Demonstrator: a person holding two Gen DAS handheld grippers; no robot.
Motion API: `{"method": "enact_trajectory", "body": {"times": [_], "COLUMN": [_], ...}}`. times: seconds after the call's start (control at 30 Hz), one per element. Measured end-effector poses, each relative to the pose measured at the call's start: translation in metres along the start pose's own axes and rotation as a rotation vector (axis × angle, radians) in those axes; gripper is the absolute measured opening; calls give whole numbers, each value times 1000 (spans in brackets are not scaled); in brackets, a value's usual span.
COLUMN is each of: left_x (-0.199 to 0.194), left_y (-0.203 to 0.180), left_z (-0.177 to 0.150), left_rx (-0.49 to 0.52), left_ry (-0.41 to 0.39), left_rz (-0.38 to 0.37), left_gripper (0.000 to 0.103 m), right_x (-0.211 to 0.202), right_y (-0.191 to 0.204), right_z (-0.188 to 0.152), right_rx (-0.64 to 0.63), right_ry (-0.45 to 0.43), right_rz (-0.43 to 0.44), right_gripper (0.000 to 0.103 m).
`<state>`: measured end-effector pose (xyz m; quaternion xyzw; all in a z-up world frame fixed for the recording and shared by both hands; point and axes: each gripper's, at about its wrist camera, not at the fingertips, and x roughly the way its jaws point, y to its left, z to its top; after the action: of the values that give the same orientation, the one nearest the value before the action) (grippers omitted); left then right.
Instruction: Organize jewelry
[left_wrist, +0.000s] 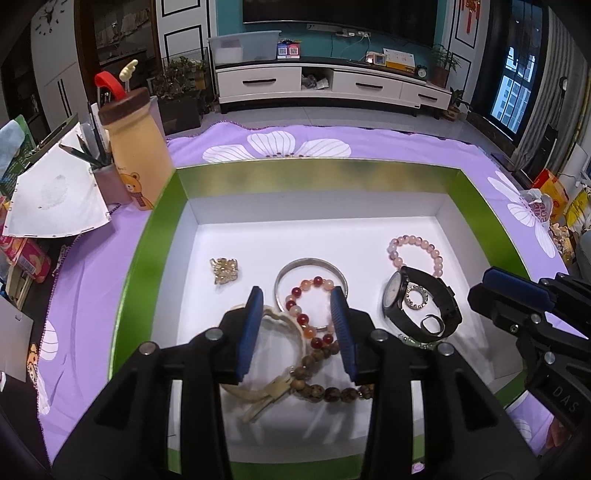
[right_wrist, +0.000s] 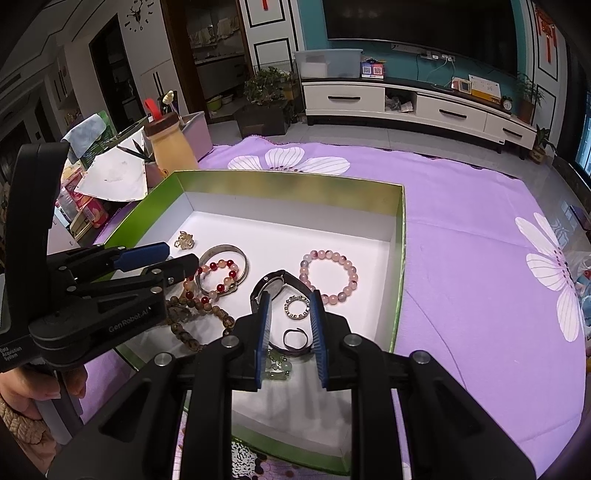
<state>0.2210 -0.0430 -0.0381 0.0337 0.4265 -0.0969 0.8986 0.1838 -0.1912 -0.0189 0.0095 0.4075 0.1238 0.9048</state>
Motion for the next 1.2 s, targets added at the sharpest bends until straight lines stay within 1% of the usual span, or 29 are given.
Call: {"method": "enact_trajectory", "body": {"times": [0.03,0.07,0.13,0.17,0.2,0.23,0.27,0.33,0.37,0.4,0.43,0.47,0.5,0.53,0.6,0.63,0.7,0.77,0.87,1.0,1.07,1.2], "left_x": [-2,-4,-9,-11,-14,-16,-20,-26,-29,-33,-37,-39,-41,-46,-51,-54,-60,-64,-70,-80,-85,-95], "left_y": [1,1,2,2,3,4,4,5,7,7,8,8,9,10,11,12,14,16,17,19,21,25], "left_z": [1,1,2,2,3,3,3,4,5,5,6,7,7,8,9,9,10,11,11,14,16,23], "left_rx": [-1,-1,-4,-4,-5,-7,-8,-10,-13,-15,-18,-19,-21,-24,-26,-29,-37,-42,-47,-53,-58,-69], "left_ry": [-3,-8,-15,-18,-22,-25,-30,-38,-43,-48,-54,-57,-60,-66,-73,-74,-80,-80,-87,-87,-84,-75], "left_rz": [1,3,7,10,13,15,18,24,28,31,33,34,38,42,44,48,51,56,59,67,80,103], "left_gripper": [45,47,53,55,60,64,65,71,73,77,78,79,85,88,89,93,95,100,101,101,101,101], "right_x": [-1,-2,-6,-8,-10,-12,-15,-20,-22,-25,-29,-31,-34,-36,-41,-43,-46,-50,-54,-60,-63,-71], "right_y": [0,0,-1,-1,-2,-2,-3,-4,-5,-5,-6,-6,-7,-7,-7,-8,-7,-6,-4,-1,2,5], "right_z": [0,0,0,0,0,1,1,2,2,3,3,4,4,4,5,6,6,7,9,13,15,22], "right_rx": [1,2,7,11,14,16,18,25,30,37,41,44,50,54,59,62,66,64,66,63,56,51], "right_ry": [-1,-2,-6,-10,-13,-17,-19,-23,-27,-32,-36,-39,-42,-45,-47,-45,-46,-48,-44,-39,-37,-25], "right_rz": [-1,-3,-6,-8,-10,-12,-13,-18,-23,-26,-27,-30,-38,-44,-46,-47,-60,-66,-72,-80,-87,-95], "right_gripper": [21,21,24,31,36,36,37,43,49,51,52,57,62,63,66,68,78,81,92,100,102,102]}}
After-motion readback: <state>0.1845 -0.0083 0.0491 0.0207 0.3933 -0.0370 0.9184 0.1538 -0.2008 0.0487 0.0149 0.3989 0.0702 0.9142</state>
